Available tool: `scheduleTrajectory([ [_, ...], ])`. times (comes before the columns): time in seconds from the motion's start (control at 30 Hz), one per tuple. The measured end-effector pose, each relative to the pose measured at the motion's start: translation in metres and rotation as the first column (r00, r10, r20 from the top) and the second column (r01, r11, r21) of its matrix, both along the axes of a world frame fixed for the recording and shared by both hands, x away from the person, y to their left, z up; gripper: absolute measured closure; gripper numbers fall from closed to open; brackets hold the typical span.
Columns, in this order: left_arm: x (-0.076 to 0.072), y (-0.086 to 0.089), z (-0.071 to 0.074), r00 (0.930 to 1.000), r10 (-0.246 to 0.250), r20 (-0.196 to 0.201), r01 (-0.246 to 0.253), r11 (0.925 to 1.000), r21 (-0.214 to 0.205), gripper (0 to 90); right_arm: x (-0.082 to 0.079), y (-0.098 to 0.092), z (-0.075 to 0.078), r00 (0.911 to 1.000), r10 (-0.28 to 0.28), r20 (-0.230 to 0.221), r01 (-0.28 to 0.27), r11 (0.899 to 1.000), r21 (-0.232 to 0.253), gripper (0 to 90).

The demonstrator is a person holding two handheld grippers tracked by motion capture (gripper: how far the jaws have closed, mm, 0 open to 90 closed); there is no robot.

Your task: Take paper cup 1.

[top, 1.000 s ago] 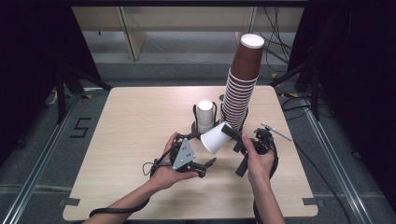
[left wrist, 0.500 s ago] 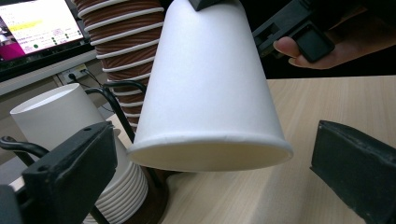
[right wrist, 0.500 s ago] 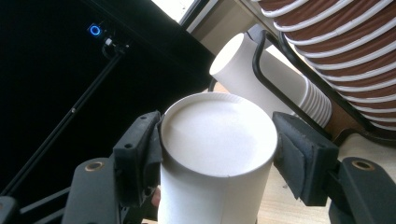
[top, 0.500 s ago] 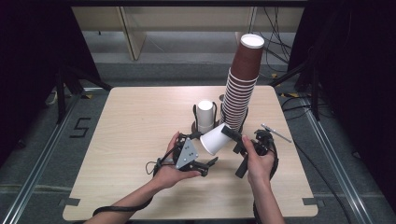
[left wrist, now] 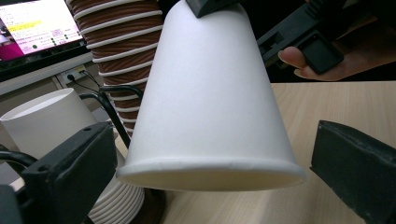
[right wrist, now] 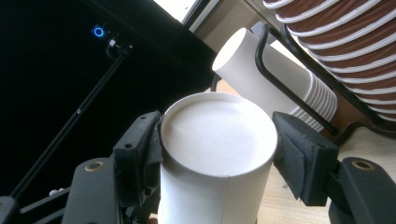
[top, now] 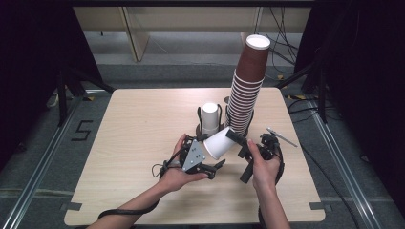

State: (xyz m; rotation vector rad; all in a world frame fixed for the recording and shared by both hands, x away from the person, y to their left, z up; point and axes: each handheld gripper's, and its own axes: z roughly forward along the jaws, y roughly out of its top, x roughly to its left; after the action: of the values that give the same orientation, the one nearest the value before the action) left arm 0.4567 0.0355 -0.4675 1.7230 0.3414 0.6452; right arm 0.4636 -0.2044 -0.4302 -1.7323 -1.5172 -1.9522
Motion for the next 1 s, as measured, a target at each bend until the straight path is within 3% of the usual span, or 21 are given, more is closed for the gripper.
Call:
scheduleTrajectory([
  [0.57, 0.0019, -0.0001, 0.0, 0.9999, -0.013, 0.001, 0.013, 0.9999, -0.007, 2.4, 0.0016, -0.0038, -0.0026, 0.9995, -0.002, -0.033, 0.003, 1.0, 0.015, 36.0],
  [0.83, 0.0018, 0.001, 0.0016, 0.9997, -0.02, 0.013, 0.02, 0.9998, -0.009, 8.6, 0.0019, -0.0035, -0.0031, 0.9995, 0.008, -0.032, -0.006, 0.999, 0.041, 36.1],
  [0.9, 0.0022, 0.0014, 0.0019, 0.9997, -0.022, 0.013, 0.022, 0.9997, -0.011, 9.9, 0.0008, -0.0032, -0.0011, 0.9979, 0.008, -0.064, -0.005, 0.998, 0.06, 36.1],
  [1.0, 0.0024, 0.0016, 0.0018, 0.9996, -0.021, 0.016, 0.021, 0.9997, -0.01, 11.8, 0.0008, -0.0032, -0.001, 0.998, 0.006, -0.062, -0.002, 0.998, 0.065, 36.1],
])
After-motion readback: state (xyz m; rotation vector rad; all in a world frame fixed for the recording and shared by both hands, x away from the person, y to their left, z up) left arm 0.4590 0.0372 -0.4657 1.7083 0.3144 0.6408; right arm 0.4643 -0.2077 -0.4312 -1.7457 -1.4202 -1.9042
